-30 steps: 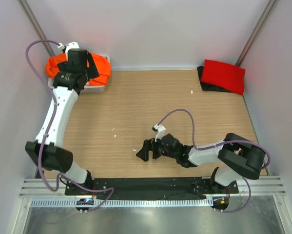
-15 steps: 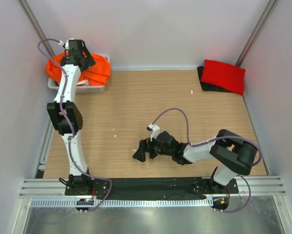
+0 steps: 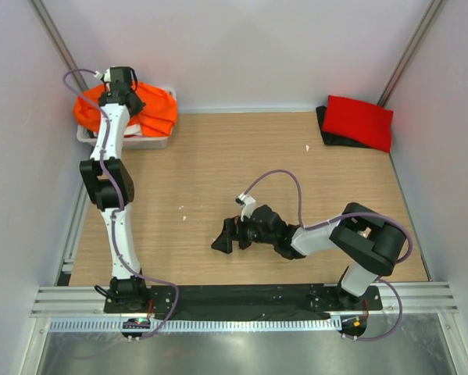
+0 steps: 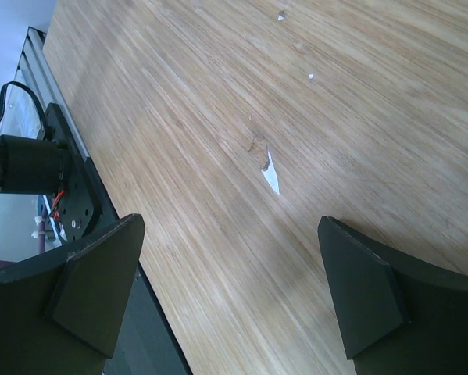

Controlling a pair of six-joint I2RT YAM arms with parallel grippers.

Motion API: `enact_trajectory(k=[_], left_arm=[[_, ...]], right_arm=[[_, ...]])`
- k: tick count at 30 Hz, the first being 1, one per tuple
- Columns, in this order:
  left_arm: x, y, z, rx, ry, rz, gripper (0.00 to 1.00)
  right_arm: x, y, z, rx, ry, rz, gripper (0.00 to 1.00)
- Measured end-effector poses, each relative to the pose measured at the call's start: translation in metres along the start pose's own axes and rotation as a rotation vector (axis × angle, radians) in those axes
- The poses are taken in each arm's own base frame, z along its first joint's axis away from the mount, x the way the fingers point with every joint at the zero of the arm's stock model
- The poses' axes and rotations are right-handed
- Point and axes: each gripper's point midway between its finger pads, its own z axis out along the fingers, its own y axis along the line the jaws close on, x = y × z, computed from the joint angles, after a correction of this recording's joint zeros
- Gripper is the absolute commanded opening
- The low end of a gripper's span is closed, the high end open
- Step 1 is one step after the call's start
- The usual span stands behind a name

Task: Fold and stack the t-shirts
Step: Grab the tshirt from the pile, then move the tshirt to the center of the board

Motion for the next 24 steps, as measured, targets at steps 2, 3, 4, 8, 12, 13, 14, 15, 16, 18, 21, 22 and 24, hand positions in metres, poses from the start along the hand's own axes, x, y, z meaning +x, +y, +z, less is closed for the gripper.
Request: enact_trajectory(k=[2, 3, 4, 8, 12, 13, 14, 15, 16, 18, 21, 22, 24], left_arm=[[-0.004, -0.003, -0.002, 0.014, -0.008, -0.005, 0.0], [-0.006, -0.005, -0.003, 0.021, -0.012, -0.007, 0.0], [-0.008, -0.007, -0.004, 0.029, -0.017, -0.008, 0.0], [-0.017, -0.016, -0.017, 0.057, -0.039, -0.009, 0.0], [-0.042, -0.034, -0.064, 0.113, -0.101, -0.001, 0.0], [-0.053, -0.044, -0.087, 0.143, -0.133, 0.002, 0.0], [-0.062, -0.054, -0.113, 0.177, -0.163, 0.006, 0.0], [-0.071, -0.062, -0.136, 0.208, -0.191, 0.008, 0.0], [-0.081, -0.073, -0.17, 0.254, -0.231, 0.008, 0.0], [-0.097, -0.086, -0.233, 0.336, -0.3, 0.006, 0.0], [-0.116, -0.101, -0.334, 0.491, -0.406, -0.004, 0.0], [-0.12, -0.101, -0.361, 0.531, -0.432, -0.008, 0.0], [-0.124, -0.097, -0.403, 0.591, -0.469, -0.015, 0.0]], right_arm=[[-0.001, 0.0, 0.001, -0.003, 0.0, 0.004, 1.0], [-0.002, 0.0, 0.001, -0.004, -0.001, 0.006, 1.0], [-0.002, 0.0, 0.001, -0.006, 0.0, 0.007, 1.0], [-0.003, -0.001, 0.002, -0.012, -0.002, 0.011, 1.0], [-0.004, -0.001, 0.002, -0.011, -0.005, 0.013, 1.0], [-0.004, -0.002, 0.002, -0.01, -0.007, 0.014, 1.0], [-0.004, -0.002, 0.0, -0.009, -0.015, 0.014, 1.0], [-0.004, -0.003, -0.001, -0.006, -0.02, 0.013, 1.0], [-0.004, -0.005, -0.006, 0.0, -0.029, 0.013, 1.0], [-0.004, -0.008, -0.017, 0.026, -0.047, 0.013, 1.0], [-0.022, -0.002, -0.04, 0.056, -0.116, -0.005, 1.0], [-0.036, 0.003, -0.051, 0.07, -0.163, -0.016, 1.0], [-0.069, 0.016, -0.077, 0.096, -0.279, -0.041, 1.0]])
